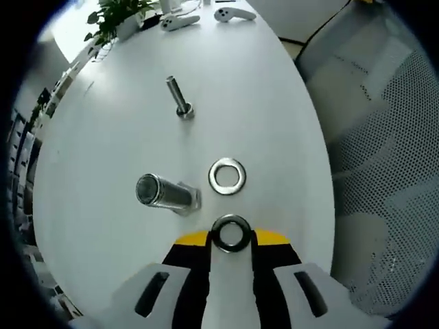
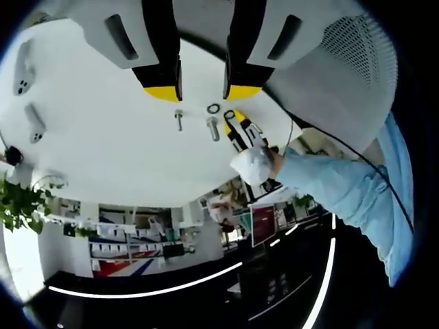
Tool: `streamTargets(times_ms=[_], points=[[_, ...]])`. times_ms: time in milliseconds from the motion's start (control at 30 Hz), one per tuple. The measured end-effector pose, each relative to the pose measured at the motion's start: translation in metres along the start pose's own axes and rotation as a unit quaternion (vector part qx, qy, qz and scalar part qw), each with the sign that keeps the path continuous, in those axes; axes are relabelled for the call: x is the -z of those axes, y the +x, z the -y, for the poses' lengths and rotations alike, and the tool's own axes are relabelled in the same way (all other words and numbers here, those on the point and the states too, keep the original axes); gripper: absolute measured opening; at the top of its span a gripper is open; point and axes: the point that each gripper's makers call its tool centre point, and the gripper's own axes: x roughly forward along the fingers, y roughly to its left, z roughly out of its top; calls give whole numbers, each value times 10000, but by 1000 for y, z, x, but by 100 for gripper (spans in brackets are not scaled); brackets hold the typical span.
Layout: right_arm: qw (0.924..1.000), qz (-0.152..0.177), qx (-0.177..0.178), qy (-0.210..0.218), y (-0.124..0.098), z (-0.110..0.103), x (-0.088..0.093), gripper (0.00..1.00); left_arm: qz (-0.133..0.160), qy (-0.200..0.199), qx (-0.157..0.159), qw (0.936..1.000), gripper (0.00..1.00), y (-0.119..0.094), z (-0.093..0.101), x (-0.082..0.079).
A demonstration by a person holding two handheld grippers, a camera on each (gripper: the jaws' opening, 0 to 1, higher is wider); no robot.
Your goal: Place the washer onto the threaded stud by aligning its center hole with the stud, sliding it down to the base, and recovering from edge contact or off-axis alignment until the washer reaches the visible bottom stop.
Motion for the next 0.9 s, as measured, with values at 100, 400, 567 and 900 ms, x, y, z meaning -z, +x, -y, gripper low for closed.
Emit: streamTargets(times_ms=[100,400,567,900], points=[[10000,14,-9,4,0,0,0,26,51,162,-37,9998,20,0,1,0],[10000,47,-21,28,0,-1,-1,24,-4,282,-297,9992,19,-9,-9,8],[10000,69,-19,32,0,-1,-2,23,245,229,-417,9986,19,-22,-15,-1],[10000,47,-73,25,1,-2,-1,23,503,179,-647,9965,19,-53,-21,-21]])
